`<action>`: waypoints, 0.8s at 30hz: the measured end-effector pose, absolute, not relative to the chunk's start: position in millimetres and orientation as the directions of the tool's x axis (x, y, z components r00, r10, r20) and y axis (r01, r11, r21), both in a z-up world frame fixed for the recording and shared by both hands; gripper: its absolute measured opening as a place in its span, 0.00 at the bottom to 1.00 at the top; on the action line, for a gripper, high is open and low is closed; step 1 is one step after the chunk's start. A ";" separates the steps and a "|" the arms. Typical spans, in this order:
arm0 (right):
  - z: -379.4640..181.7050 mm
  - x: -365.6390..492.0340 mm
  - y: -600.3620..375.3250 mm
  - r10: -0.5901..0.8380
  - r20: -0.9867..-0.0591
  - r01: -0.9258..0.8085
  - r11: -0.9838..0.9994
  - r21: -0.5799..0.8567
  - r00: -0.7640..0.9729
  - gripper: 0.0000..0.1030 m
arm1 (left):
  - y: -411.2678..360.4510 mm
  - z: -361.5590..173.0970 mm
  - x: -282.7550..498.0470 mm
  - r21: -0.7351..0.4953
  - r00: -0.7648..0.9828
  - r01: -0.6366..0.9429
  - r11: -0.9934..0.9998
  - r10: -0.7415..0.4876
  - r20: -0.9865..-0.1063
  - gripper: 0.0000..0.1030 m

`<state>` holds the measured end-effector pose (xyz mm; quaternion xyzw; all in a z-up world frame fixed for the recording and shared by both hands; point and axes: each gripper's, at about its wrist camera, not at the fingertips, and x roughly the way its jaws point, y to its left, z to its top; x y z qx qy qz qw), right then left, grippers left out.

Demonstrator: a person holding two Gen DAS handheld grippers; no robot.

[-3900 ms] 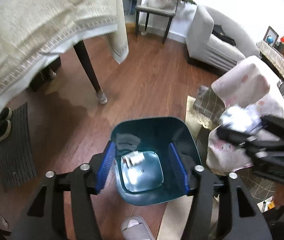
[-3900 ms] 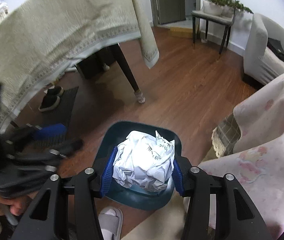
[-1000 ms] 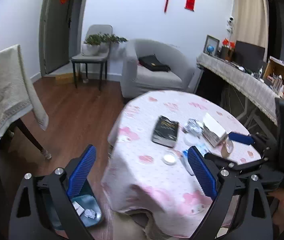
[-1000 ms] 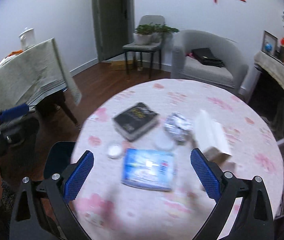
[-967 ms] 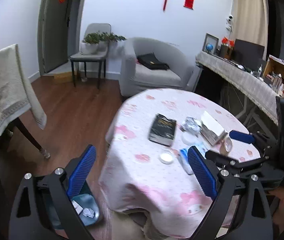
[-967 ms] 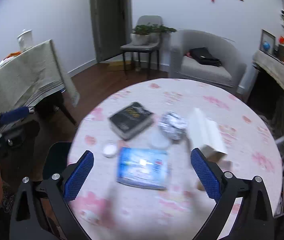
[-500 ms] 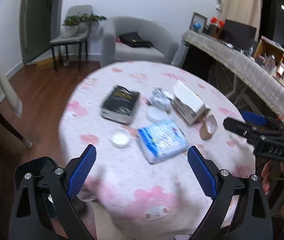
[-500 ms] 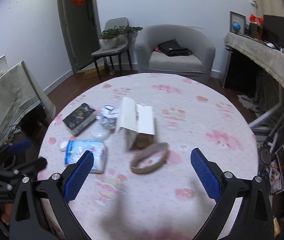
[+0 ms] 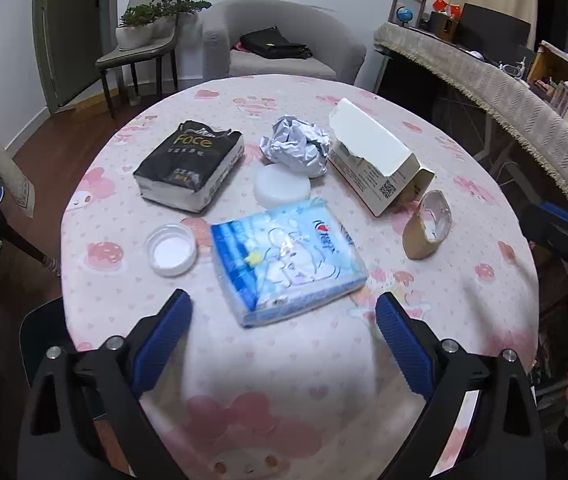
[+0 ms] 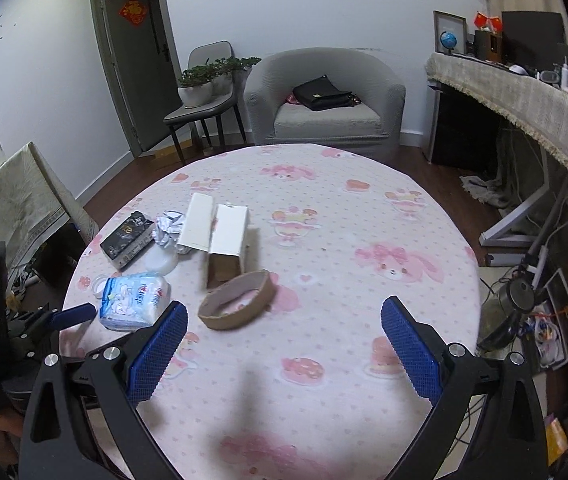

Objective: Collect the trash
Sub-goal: 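Grasp the blue-and-white tissue pack with the left gripper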

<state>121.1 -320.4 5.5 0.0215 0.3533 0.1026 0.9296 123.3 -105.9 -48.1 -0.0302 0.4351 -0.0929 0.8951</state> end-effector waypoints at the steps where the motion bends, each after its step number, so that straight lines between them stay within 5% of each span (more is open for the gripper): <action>1: 5.3 121.2 -322.7 0.205 -0.653 -0.173 0.978 0.113 0.729 0.96 | -108.4 -48.6 124.6 -0.127 0.608 0.129 0.983 -0.180 -0.773 0.93; 24: -22.6 138.7 -295.0 0.290 -0.725 -0.387 0.922 0.035 0.625 0.95 | -127.6 -50.4 156.2 -0.015 0.624 0.014 1.000 -0.020 -0.781 0.88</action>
